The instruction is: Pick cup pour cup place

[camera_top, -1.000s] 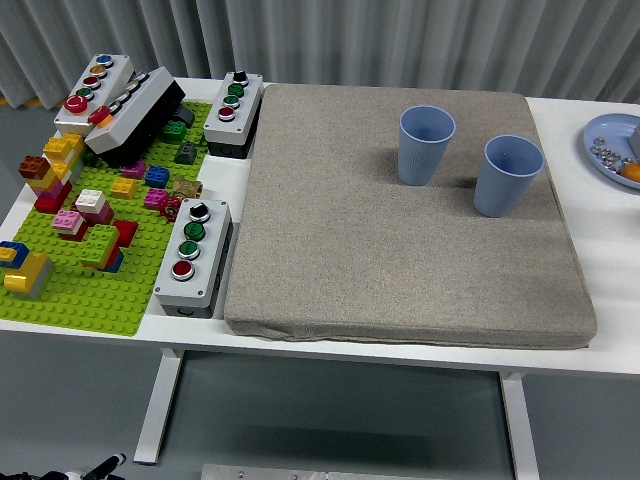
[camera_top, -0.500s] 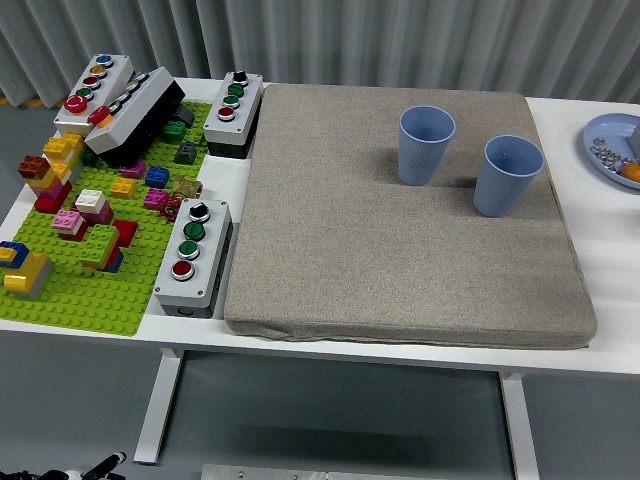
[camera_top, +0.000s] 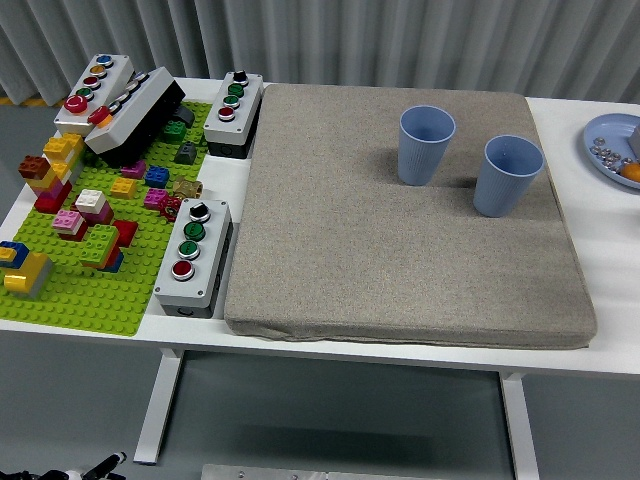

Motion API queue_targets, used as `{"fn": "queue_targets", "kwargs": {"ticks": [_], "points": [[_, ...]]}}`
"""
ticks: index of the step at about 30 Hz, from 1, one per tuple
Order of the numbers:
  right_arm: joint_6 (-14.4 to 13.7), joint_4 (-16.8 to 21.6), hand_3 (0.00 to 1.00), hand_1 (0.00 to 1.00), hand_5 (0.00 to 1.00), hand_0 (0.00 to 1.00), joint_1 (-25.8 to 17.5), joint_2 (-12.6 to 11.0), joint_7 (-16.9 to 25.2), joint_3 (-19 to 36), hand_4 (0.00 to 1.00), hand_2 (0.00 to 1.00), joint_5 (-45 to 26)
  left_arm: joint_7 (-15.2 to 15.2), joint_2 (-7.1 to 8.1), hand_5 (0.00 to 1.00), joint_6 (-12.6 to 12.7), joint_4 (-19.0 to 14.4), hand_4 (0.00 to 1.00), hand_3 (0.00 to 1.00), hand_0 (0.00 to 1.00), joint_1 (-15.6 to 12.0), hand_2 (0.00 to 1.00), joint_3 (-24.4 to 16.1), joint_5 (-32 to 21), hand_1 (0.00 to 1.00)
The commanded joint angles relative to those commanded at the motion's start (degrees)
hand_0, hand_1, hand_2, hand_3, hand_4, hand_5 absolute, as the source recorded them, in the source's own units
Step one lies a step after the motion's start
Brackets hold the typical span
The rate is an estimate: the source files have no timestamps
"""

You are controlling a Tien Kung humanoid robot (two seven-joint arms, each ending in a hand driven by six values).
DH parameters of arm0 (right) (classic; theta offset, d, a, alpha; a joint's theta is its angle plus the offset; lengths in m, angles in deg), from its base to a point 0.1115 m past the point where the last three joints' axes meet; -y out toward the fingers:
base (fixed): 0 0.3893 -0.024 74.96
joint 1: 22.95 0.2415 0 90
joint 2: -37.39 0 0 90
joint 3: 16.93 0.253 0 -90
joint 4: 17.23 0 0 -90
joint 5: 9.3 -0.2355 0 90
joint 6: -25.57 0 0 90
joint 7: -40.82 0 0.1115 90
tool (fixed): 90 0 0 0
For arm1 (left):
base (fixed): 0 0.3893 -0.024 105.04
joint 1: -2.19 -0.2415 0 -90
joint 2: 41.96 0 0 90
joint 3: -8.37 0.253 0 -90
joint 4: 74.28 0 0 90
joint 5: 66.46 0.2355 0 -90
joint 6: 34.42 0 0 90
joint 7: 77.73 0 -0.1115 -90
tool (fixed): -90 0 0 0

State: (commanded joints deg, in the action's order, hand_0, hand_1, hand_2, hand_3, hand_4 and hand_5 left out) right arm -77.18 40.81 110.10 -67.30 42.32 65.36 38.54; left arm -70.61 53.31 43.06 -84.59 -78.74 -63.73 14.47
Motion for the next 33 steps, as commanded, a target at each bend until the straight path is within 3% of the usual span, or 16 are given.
{"fn": "queue_targets", "kwargs": {"ticks": [33], "points": [[0.06,0.13,0.79,0.775,0.891,0.885,-0.08,0.02,-0.06,-0.31,0.815,0.775,-0.13,-0.06,0.09,0.998,0.04,0.0,0.593,0.787,0.845,-0.35,0.896,0.24,-0.37,0.862]]}}
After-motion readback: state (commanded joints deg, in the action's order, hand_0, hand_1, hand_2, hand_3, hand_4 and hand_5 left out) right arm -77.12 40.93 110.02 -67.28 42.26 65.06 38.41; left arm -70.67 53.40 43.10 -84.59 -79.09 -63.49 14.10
